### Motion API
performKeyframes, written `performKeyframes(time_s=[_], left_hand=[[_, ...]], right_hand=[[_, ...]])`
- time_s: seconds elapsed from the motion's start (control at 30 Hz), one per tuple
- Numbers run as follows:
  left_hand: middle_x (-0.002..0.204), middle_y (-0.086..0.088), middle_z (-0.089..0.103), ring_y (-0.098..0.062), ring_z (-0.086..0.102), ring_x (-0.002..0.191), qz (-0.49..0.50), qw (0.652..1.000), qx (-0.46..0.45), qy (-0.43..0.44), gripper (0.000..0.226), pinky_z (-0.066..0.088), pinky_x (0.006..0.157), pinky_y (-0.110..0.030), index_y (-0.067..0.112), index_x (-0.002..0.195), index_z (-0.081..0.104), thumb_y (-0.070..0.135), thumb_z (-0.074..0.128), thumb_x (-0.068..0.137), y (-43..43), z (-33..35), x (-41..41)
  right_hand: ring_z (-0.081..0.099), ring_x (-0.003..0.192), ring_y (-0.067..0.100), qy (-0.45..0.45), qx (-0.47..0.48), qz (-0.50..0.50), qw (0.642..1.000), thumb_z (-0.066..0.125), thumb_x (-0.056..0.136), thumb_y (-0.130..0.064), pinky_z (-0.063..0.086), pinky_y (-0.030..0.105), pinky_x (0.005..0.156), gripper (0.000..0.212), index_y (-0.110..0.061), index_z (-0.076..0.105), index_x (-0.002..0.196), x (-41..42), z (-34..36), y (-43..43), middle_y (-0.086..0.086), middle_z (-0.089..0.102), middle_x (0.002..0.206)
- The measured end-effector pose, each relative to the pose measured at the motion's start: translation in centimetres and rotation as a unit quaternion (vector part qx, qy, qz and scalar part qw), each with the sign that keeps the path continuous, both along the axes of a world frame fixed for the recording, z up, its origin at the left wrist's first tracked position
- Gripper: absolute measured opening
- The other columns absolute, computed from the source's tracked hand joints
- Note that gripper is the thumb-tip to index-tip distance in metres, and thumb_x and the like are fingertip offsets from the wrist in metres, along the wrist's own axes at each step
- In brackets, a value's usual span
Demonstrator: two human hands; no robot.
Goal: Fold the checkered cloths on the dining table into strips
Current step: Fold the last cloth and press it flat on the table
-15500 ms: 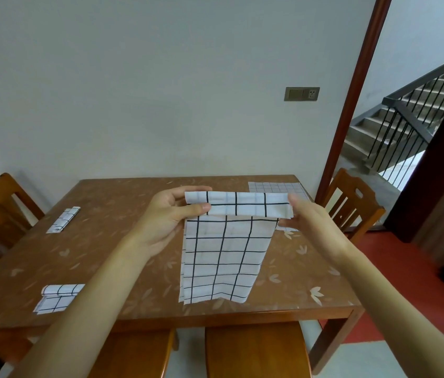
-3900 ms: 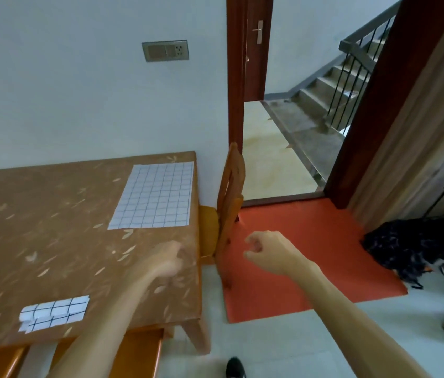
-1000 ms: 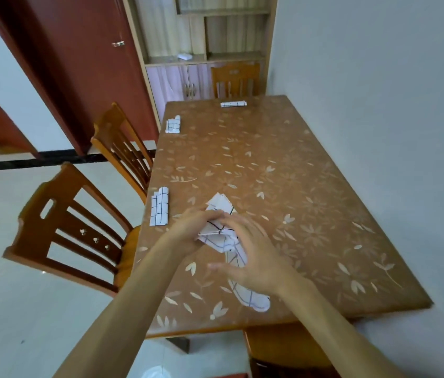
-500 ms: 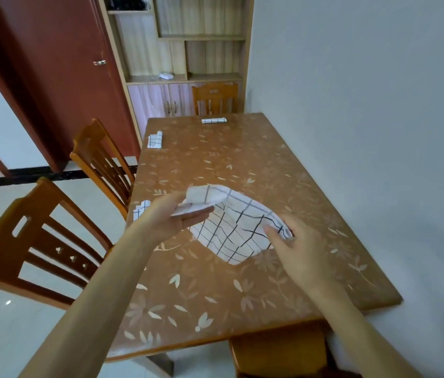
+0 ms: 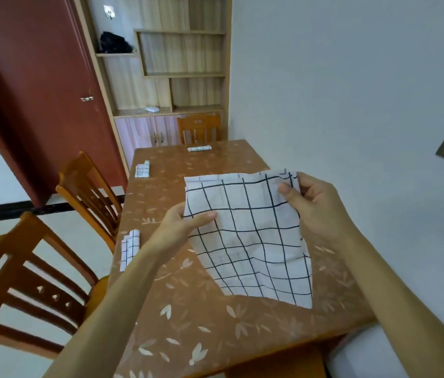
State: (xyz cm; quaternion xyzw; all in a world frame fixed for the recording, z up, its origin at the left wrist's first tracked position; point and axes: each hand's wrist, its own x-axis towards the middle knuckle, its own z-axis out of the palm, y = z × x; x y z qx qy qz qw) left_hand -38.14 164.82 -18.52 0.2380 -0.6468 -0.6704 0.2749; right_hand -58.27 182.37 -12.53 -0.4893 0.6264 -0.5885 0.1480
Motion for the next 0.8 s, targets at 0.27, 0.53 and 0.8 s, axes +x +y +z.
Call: performKeyframes(time_s=[0.27, 0.53, 0.8], left_hand=[[0.105, -0.009, 0.079, -0.024, 0.076, 0.098, 0.089, 0.994, -0.032, 0.059, 0.023, 0.061, 0.076, -0.03, 0.006, 0.108, 0.074, 0.012, 0.075, 0.086, -0.2, 2.2, 0.0], [0.099, -0.004, 0.08, -0.018, 0.077, 0.09, 0.056, 0.993, -0.093, 0.039, 0.02, 0.06, 0.069, -0.023, 0.007, 0.107, 0.073, 0.012, 0.072, 0.087, -1.4, 3.4, 1.4], [0.077, 0.008, 0.079, -0.005, 0.075, 0.073, 0.072, 0.984, -0.162, 0.033, 0.009, 0.055, 0.065, -0.014, 0.006, 0.098, 0.072, 0.008, 0.072, 0.089, -1.8, 4.5, 2.5]], right_hand=[[0.072, 0.105, 0.014, -0.107, 0.032, -0.01, 0.994, 0.068, 0.083, -0.043, 0.054, 0.04, 0.098, 0.048, -0.019, 0.059, 0.124, -0.6, -0.9, 0.0, -0.001, 0.076, 0.113], [0.075, 0.09, 0.009, -0.058, 0.019, -0.075, 0.995, 0.067, 0.094, -0.028, 0.057, 0.031, 0.089, 0.01, -0.024, 0.076, 0.094, -1.2, -1.0, -0.6, -0.01, 0.079, 0.088], [0.072, 0.094, 0.019, 0.01, 0.064, -0.063, 0.996, 0.07, 0.09, -0.032, 0.056, 0.028, 0.09, 0.021, -0.022, 0.071, 0.109, -1.7, -0.7, -0.3, -0.002, 0.077, 0.094]])
